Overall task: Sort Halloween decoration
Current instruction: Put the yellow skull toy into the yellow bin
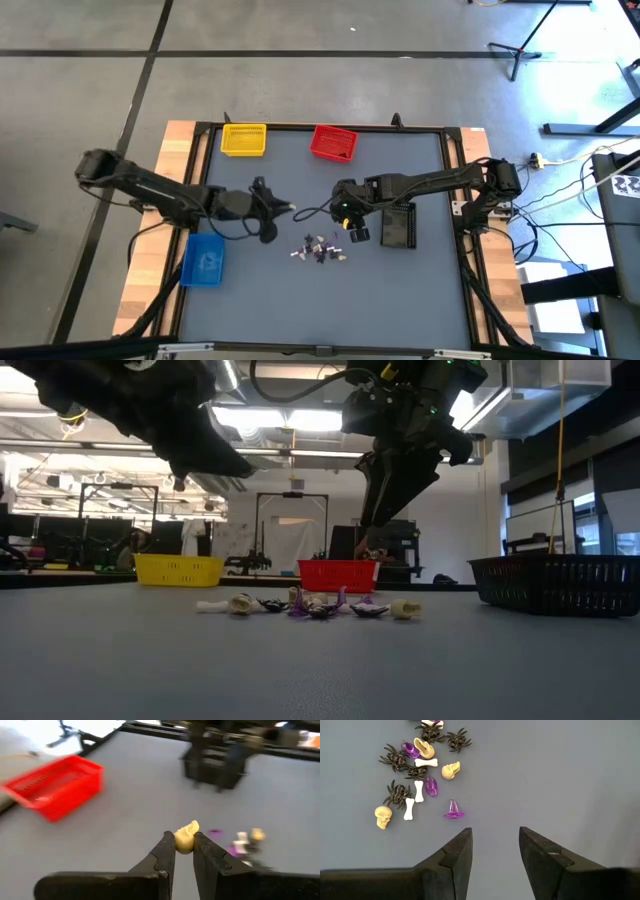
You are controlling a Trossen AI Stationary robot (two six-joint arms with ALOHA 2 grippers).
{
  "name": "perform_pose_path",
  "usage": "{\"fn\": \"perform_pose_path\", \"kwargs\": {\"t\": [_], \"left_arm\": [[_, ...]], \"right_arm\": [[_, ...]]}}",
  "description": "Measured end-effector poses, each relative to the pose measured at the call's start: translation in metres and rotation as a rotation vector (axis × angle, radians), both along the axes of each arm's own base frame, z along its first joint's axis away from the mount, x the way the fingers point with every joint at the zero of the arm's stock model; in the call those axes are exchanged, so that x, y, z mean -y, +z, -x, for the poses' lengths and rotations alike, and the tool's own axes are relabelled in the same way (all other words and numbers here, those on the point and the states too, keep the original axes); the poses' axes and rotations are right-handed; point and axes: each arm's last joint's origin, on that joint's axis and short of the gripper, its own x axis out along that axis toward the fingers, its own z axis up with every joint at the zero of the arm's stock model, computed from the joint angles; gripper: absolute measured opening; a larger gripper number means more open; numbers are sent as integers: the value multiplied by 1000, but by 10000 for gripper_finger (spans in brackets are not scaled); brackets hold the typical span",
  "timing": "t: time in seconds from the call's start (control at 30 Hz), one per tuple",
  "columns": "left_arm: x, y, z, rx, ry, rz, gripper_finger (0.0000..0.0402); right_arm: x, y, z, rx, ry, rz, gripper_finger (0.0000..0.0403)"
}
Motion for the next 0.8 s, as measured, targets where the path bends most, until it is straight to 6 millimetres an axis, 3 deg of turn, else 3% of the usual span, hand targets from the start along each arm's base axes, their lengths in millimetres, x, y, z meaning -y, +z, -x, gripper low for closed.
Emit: {"fn": "perform_pose_path", "kwargs": {"t": [0.4, 0.8], "left_arm": [[-58, 11, 22, -114, 360, -236, 37], [-124, -4, 55, -313, 590, -138, 37]], "right_arm": [[0, 0, 0, 0, 1, -1, 161], [0, 0, 0, 3, 0, -1, 161]]}}
